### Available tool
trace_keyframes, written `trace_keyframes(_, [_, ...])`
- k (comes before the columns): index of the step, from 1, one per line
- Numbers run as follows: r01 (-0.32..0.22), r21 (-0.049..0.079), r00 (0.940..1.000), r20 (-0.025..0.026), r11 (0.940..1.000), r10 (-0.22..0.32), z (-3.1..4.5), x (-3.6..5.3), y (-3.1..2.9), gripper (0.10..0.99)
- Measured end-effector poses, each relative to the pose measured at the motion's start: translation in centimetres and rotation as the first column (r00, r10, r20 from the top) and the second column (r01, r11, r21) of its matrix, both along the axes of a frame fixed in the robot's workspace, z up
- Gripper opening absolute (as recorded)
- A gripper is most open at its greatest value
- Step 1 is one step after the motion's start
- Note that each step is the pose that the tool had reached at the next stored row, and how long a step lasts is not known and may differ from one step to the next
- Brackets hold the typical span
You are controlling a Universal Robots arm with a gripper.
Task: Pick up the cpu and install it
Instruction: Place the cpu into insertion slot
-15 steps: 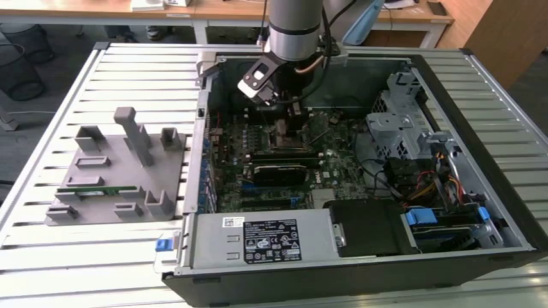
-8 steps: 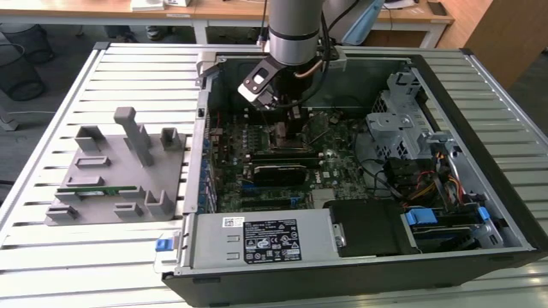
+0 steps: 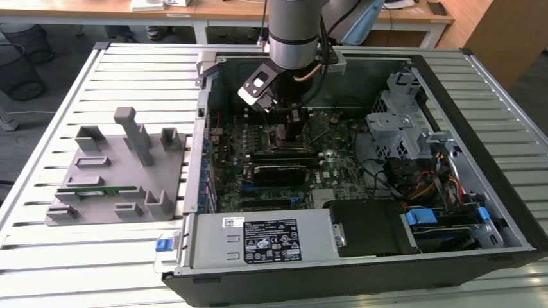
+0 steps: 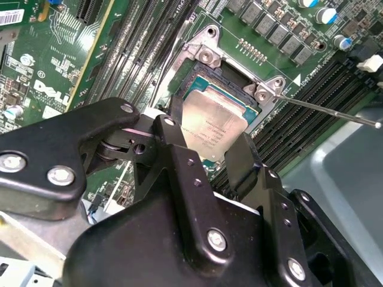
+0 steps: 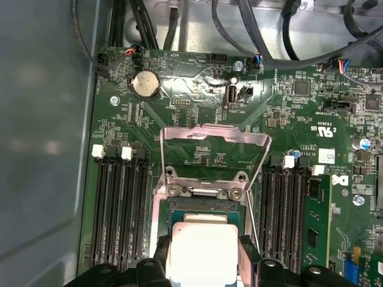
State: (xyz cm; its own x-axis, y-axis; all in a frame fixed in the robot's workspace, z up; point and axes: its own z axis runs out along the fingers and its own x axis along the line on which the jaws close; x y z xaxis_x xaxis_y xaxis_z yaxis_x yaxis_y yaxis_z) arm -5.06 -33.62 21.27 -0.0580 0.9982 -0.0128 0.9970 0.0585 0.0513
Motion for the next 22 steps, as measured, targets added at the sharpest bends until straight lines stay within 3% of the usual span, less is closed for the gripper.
trace_keyframes(22, [0.006, 0.000, 1.0000, -0.0001, 1.0000, -0.006, -1.02, 0.00, 0.00, 0.529])
